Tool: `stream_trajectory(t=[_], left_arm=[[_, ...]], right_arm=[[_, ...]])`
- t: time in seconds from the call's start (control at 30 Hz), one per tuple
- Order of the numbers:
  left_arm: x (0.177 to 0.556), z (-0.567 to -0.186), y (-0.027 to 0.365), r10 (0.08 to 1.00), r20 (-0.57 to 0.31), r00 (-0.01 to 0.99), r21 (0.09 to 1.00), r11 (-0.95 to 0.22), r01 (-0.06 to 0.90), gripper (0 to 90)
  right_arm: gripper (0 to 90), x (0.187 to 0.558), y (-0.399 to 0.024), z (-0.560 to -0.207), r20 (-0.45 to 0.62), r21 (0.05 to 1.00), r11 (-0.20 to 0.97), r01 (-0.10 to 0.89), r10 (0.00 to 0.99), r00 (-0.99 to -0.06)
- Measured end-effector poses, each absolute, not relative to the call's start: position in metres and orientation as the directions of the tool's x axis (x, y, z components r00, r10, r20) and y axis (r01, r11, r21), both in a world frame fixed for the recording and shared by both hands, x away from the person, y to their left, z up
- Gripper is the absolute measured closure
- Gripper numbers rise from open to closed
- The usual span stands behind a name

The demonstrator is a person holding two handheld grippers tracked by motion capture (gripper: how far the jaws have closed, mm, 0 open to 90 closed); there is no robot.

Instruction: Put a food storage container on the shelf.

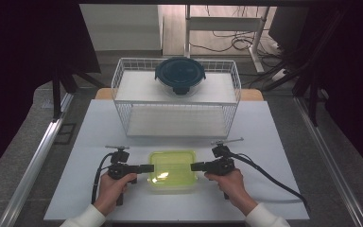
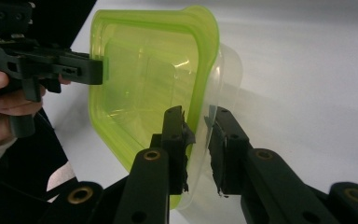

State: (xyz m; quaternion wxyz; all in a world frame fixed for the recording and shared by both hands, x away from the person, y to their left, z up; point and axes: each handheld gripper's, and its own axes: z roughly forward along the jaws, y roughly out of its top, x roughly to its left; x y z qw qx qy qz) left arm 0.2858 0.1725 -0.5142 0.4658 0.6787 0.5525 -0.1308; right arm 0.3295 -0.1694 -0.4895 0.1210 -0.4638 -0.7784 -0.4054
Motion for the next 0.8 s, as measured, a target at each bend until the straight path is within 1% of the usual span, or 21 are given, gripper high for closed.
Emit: stream_trajectory(t=[0.13,0.27,0.5,0.53,0.6,0.63,0.73,0.8], left_arm=[[0.283,-0.508,0.171,0.635,-0.672,0.382,0.523,0.041,0.851,79.1],[0.280,-0.500,0.169,0.641,-0.645,0.416,0.556,0.021,0.831,79.0],[0.279,-0.489,0.168,0.632,-0.631,0.450,0.591,0.017,0.807,79.2],[0.280,-0.487,0.168,0.637,-0.621,0.457,0.600,0.010,0.800,79.3],[0.280,-0.481,0.167,0.654,-0.593,0.470,0.620,-0.002,0.785,79.5],[0.281,-0.479,0.167,0.649,-0.595,0.473,0.623,0.001,0.782,79.5],[0.281,-0.471,0.168,0.631,-0.607,0.482,0.632,0.016,0.775,79.6],[0.281,-0.465,0.166,0.638,-0.589,0.496,0.649,0.007,0.761,79.6]], right_arm=[[76.4,0.327,-0.171,-0.483,0.568,0.539,0.228,0.811,0.612,-0.550],[76.8,0.323,-0.173,-0.478,0.546,0.568,0.230,0.790,0.613,-0.571],[77.3,0.320,-0.178,-0.467,0.532,0.611,0.220,0.761,0.598,-0.600],[77.2,0.320,-0.178,-0.465,0.524,0.617,0.221,0.755,0.601,-0.604],[77.0,0.318,-0.174,-0.458,0.467,0.645,0.255,0.721,0.616,-0.635],[77.0,0.317,-0.173,-0.454,0.448,0.660,0.257,0.706,0.619,-0.645],[77.1,0.316,-0.175,-0.445,0.440,0.678,0.253,0.690,0.612,-0.657],[77.1,0.316,-0.175,-0.441,0.424,0.692,0.256,0.675,0.613,-0.667]])
